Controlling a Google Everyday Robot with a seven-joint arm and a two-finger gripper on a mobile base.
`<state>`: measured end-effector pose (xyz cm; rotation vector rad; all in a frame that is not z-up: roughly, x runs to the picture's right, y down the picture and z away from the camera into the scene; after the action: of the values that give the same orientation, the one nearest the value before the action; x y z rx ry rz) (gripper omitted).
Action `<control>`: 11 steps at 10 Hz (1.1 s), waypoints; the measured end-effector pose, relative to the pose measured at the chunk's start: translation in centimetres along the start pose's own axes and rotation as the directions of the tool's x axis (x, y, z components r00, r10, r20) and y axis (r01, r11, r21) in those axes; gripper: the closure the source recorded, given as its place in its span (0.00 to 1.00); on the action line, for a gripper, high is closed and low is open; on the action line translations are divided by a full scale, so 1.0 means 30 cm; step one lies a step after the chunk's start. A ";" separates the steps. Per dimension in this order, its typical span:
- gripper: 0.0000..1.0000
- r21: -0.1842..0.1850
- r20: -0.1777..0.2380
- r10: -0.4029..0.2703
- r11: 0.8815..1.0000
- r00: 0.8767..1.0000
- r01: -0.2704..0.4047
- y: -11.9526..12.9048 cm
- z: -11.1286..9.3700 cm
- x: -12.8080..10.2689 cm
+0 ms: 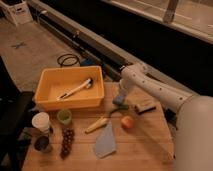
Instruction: Place sponge in tray
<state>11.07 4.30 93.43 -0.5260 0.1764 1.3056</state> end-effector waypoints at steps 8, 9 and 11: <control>0.51 -0.011 -0.089 0.044 0.999 0.995 -0.045 -0.016 0.132 0.012; 0.63 -0.008 -0.090 0.045 0.999 0.995 -0.046 -0.022 0.126 0.016; 0.81 -0.009 -0.094 0.044 0.999 0.995 -0.045 -0.020 0.118 0.018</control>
<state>11.19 6.32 96.44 -0.5961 0.2596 1.3268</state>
